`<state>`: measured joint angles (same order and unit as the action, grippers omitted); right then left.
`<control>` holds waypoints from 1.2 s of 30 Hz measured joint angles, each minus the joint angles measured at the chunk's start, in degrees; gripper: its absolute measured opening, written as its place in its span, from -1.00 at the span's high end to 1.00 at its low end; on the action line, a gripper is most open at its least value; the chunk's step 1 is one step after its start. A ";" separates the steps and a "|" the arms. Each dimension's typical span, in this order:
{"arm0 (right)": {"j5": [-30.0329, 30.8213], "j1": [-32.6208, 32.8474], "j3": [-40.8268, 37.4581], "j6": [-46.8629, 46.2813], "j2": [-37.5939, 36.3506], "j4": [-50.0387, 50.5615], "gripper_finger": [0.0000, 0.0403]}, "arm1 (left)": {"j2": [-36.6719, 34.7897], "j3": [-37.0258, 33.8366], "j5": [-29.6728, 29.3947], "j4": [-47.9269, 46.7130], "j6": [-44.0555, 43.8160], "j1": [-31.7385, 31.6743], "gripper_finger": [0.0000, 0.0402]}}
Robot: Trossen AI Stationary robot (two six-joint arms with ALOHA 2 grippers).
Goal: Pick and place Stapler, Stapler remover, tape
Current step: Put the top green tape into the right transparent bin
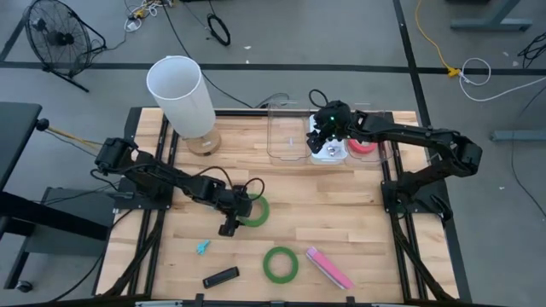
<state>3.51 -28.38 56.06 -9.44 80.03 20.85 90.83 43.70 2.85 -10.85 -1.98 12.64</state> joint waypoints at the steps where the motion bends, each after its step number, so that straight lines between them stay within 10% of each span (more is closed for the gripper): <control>1: -0.03 0.00 -0.01 -0.01 0.00 -0.15 -0.04 | 0.00 0.00 -0.02 -0.27 -0.06 0.00 -0.18; 15: -0.08 0.00 -0.01 -0.08 0.00 -0.42 -0.04 | 5.78 0.28 0.34 2.00 -0.38 0.76 -0.15; 21: -0.04 0.00 0.01 -0.08 -0.01 -0.59 -0.04 | 4.92 -0.06 -1.26 3.38 -0.26 0.85 0.51; 25: 0.02 0.00 -0.01 -0.08 -0.02 -0.62 -0.04 | 3.09 0.65 -1.61 2.78 -0.55 0.76 0.58; 36: -2.25 0.00 -0.01 -0.12 -0.02 -0.87 -0.04 | 2.19 18.14 -6.61 -10.92 9.99 2.49 0.58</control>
<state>1.26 -28.38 56.05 -9.57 80.01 19.97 93.01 61.84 -3.77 -21.77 8.02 15.14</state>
